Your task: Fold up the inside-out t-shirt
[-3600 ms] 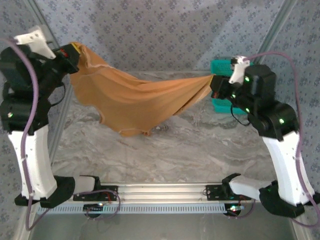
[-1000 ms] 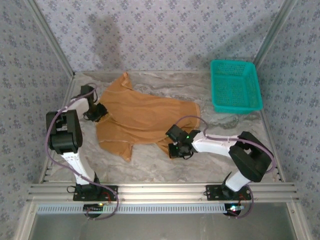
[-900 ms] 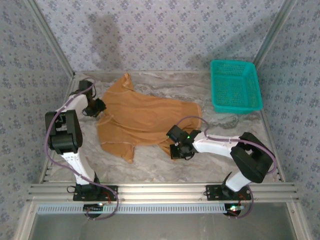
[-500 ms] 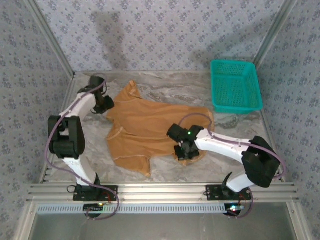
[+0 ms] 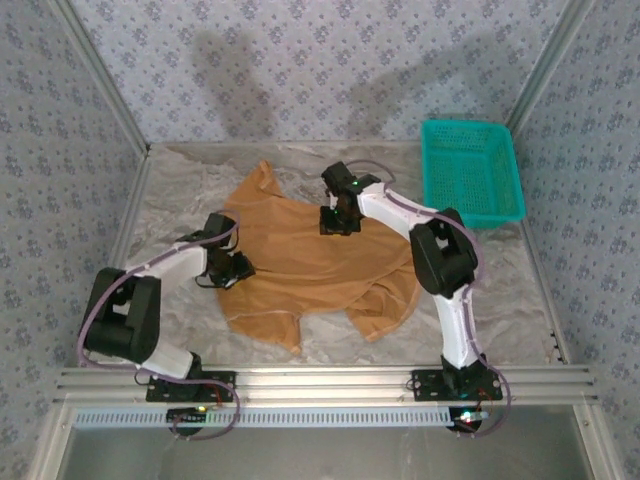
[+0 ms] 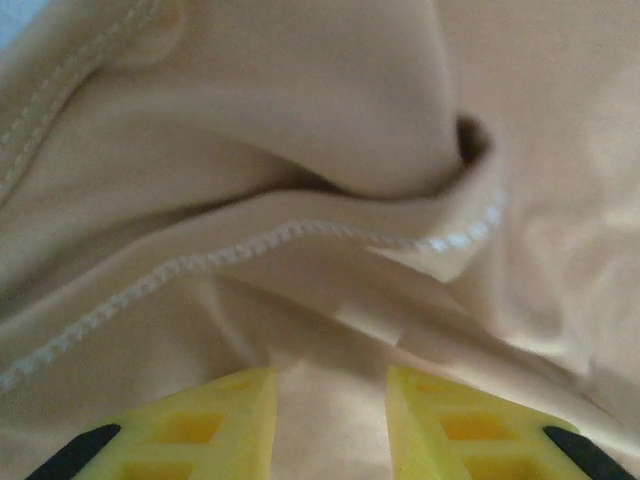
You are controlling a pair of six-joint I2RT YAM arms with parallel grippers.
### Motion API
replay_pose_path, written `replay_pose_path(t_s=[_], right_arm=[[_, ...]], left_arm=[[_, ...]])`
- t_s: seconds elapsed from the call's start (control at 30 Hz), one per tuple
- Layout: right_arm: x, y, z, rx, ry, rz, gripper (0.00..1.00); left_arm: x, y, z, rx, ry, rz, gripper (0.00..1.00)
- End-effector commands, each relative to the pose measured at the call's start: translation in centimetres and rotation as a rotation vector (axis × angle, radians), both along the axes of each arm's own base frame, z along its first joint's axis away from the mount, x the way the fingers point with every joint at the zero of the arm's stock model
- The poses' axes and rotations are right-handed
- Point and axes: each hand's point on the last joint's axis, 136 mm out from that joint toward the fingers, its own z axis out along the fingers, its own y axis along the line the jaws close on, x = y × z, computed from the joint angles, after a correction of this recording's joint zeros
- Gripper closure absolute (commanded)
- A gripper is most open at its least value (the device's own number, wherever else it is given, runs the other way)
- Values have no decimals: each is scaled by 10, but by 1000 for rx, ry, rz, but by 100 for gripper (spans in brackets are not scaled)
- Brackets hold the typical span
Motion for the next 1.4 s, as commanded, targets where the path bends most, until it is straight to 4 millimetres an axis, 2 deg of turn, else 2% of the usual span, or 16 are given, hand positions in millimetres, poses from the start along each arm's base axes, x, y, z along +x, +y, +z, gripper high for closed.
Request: replay_pose_path(t_s=[0.0, 0.1, 0.2, 0.3, 0.33, 0.43, 0.5, 0.53, 0.6, 0.63, 0.8, 0.9, 1.0, 1.13, 1.23, 1.37], right_arm=[[-11, -15, -12, -17, 76, 13, 73], [-30, -31, -29, -55, 107, -8, 73], [-68, -40, -44, -71, 150, -30, 74], [-115, -23, -45, -49, 152, -16, 75], [-136, -14, -44, -49, 153, 5, 75], [-166, 23, -17, -14, 93, 81, 74], [-162, 32, 6, -17, 34, 101, 72], [-160, 28, 14, -28, 28, 96, 72], [-142, 17, 26, -39, -26, 72, 70], [-130, 11, 29, -36, -44, 60, 69], [-75, -11, 24, -65, -78, 22, 69], [-55, -15, 9, -82, -47, 11, 69], [-47, -21, -5, -112, 4, -4, 68], [-37, -38, -23, -139, 56, -69, 68], [-25, -51, -35, -140, 75, -113, 68], [-7, -60, -43, -142, 84, -133, 67]], left_arm=[[35, 2, -3, 5, -36, 14, 66], [73, 10, -13, 46, -6, 18, 67], [122, 10, -12, 95, -9, 3, 68], [175, -4, -6, 104, -30, -27, 68], [195, -12, 0, 103, -49, -47, 68], [245, -54, 25, 47, -128, -150, 67], [265, -89, 47, -6, -175, -243, 67], [269, -104, 59, -25, -193, -288, 67], [269, -116, 82, -18, -218, -341, 67], [267, -112, 93, 3, -223, -344, 67], [234, -67, 123, 119, -235, -276, 67], [202, -36, 123, 68, -273, -175, 65], [173, -12, 111, -25, -281, -75, 65], [147, 3, 75, -48, -211, -43, 65], [144, 10, 48, -32, -147, -39, 65], [156, 23, 15, -15, -71, -1, 65]])
